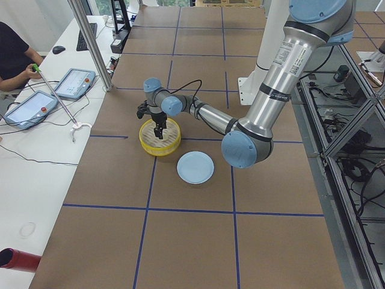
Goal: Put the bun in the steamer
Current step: 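Lower the bun into the steamer and open the left gripper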
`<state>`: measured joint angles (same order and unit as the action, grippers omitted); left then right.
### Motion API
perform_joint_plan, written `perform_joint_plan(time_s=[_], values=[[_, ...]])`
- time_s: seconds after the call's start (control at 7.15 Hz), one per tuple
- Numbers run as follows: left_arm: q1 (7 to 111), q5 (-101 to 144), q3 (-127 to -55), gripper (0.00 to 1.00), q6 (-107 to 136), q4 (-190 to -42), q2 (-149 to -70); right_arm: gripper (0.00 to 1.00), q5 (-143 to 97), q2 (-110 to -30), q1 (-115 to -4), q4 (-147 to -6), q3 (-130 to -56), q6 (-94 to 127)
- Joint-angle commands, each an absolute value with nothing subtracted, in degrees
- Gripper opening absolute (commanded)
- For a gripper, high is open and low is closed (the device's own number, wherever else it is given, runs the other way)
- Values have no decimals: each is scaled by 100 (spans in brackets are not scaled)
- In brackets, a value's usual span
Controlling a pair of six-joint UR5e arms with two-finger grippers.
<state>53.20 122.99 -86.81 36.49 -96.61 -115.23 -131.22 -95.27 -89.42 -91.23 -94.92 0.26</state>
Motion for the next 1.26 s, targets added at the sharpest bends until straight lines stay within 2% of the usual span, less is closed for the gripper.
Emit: perform_joint_plan(time_s=[0.0,0.28,0.56,1.12], values=[[5431,12270,-9181,100,3621,-9695,-11418,100,-13122,-9527,-8939,-9123,-9492,26],[5808,12270,-10034,100,3456,-9659,-10989,100,-13122,-9527,-8947,-9123,-9492,26],[6631,12339,-10527,100,2806,-9537,-10515,100,-13122,-9527,-8938,-9123,-9492,26],[8477,12955,-10512,100,234,-9510,-8890,100,-13122,-9527,-8947,-9123,-9492,26]])
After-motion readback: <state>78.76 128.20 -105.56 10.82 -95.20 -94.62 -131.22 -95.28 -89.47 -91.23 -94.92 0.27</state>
